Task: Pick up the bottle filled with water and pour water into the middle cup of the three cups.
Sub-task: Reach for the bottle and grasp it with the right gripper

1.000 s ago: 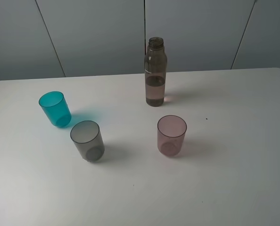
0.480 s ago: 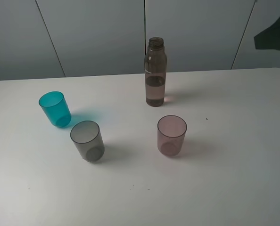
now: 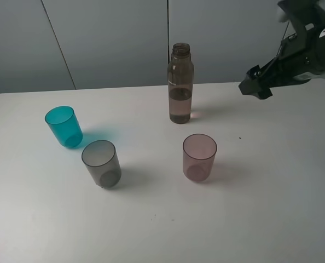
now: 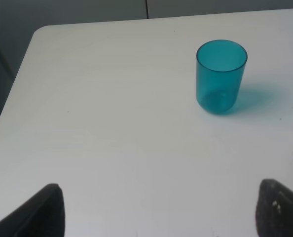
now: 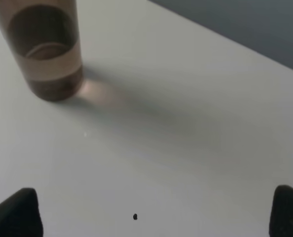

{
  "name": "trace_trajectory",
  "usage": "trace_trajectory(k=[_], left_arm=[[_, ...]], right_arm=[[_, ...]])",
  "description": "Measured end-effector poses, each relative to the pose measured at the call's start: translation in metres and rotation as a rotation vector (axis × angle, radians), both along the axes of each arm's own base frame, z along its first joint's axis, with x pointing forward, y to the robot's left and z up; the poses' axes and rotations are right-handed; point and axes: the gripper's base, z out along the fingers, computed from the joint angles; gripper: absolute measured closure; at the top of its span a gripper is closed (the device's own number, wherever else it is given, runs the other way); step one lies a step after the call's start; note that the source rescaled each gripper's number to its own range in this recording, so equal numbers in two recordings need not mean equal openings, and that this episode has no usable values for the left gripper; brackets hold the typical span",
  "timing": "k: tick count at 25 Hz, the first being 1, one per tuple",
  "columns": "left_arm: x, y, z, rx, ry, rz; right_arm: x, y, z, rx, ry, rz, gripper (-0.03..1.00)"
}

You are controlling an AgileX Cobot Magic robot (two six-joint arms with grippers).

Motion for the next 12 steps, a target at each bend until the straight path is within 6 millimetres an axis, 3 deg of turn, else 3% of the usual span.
trace_trajectory(k=[5,12], left_arm=[[0.0,0.0,0.0,0.0,0.0,0.0],[0.0,0.0,0.0,0.002,0.0,-0.001]], right_arm=[[0.019,-0.001,-0.026,-0.014,0.007,-0.081,-0.03],[0.032,0.001,-0.036,0.05,-0.054,-0.143,-0.03]])
